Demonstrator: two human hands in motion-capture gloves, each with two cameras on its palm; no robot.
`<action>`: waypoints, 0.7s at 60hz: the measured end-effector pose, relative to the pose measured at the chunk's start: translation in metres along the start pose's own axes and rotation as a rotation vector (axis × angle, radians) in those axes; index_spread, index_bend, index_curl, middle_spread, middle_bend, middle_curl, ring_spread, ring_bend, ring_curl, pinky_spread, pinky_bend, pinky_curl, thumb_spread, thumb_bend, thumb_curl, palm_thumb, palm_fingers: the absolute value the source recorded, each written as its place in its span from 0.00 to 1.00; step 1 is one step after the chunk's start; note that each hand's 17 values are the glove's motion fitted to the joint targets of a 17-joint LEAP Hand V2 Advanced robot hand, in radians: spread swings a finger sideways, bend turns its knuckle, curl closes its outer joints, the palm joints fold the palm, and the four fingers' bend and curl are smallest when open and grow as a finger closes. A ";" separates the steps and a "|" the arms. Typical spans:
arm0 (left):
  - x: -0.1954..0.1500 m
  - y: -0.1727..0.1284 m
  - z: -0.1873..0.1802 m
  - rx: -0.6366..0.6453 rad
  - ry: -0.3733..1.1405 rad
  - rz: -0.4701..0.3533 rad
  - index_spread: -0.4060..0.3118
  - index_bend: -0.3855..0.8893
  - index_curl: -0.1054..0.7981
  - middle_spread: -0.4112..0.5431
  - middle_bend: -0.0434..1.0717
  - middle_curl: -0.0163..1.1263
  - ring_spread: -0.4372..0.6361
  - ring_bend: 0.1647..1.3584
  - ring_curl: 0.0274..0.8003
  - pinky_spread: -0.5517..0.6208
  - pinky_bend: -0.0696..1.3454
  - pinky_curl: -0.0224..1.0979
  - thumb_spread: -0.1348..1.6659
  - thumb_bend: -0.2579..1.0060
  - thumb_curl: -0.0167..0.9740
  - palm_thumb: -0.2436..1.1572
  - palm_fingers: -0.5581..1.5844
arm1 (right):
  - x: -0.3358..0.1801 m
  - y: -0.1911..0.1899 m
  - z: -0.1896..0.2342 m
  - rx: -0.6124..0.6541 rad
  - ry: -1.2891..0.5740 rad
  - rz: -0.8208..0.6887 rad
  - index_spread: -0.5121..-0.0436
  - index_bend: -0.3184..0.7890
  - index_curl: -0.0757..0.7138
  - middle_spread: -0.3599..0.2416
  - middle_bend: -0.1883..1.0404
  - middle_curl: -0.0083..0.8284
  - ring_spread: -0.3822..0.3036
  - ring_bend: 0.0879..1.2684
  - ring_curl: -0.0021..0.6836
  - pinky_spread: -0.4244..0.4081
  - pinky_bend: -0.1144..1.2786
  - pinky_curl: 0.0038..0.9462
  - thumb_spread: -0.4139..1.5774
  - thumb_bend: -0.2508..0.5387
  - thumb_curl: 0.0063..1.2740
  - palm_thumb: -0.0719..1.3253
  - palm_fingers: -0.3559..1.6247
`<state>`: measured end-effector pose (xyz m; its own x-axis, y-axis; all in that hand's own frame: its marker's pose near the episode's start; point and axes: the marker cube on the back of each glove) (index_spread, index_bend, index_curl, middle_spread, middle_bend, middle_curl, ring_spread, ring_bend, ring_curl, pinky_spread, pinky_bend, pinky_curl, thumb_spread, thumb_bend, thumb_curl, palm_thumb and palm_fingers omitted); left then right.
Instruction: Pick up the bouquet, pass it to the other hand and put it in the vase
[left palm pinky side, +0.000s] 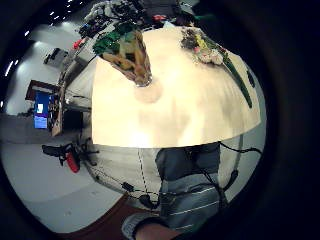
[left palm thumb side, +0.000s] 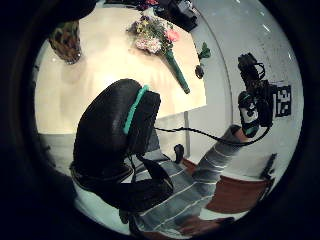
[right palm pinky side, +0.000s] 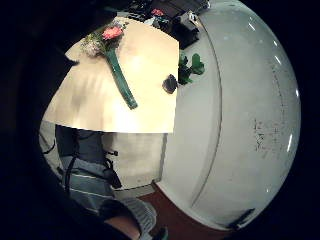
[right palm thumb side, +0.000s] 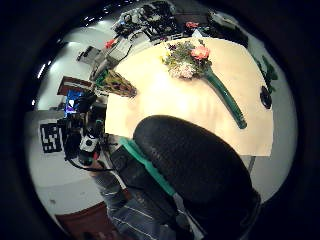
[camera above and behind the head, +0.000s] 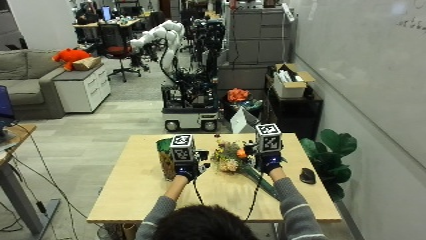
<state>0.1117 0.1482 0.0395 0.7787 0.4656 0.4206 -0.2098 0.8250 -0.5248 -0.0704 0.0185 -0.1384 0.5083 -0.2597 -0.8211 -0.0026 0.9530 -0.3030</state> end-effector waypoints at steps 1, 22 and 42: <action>0.011 0.005 0.001 -0.031 -0.036 0.020 0.49 0.54 0.26 0.48 0.23 0.12 0.50 0.19 0.12 0.61 0.22 0.11 0.43 0.27 0.08 0.29 0.50 | 0.003 0.008 -0.010 -0.020 0.057 -0.010 0.49 0.33 0.12 0.52 0.32 0.10 0.56 0.31 0.20 0.69 0.43 0.16 0.52 0.42 0.03 0.16 0.31; 0.031 0.016 -0.009 -0.008 -0.045 0.074 0.44 0.51 0.45 0.47 0.21 0.25 0.53 0.17 0.24 0.67 0.17 0.21 0.69 0.23 0.20 0.34 0.50 | 0.009 0.028 -0.016 -0.023 0.022 -0.020 0.22 0.38 0.19 0.48 0.37 0.29 0.56 0.40 0.35 0.78 0.48 0.29 0.76 0.32 0.11 0.19 0.26; 0.023 0.009 -0.001 -0.033 -0.046 0.072 0.43 0.48 0.54 0.48 0.19 0.28 0.54 0.16 0.29 0.68 0.18 0.24 0.73 0.19 0.26 0.36 0.49 | 0.024 -0.003 -0.027 0.002 0.093 0.045 0.21 0.38 0.23 0.48 0.38 0.36 0.56 0.41 0.40 0.78 0.50 0.34 0.78 0.29 0.14 0.17 0.25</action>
<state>0.1278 0.1662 0.0438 0.7341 0.5379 0.4144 -0.2436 0.7783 -0.5787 -0.0816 0.0050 -0.1705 0.4257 -0.2295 -0.8753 -0.0225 0.9643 -0.2638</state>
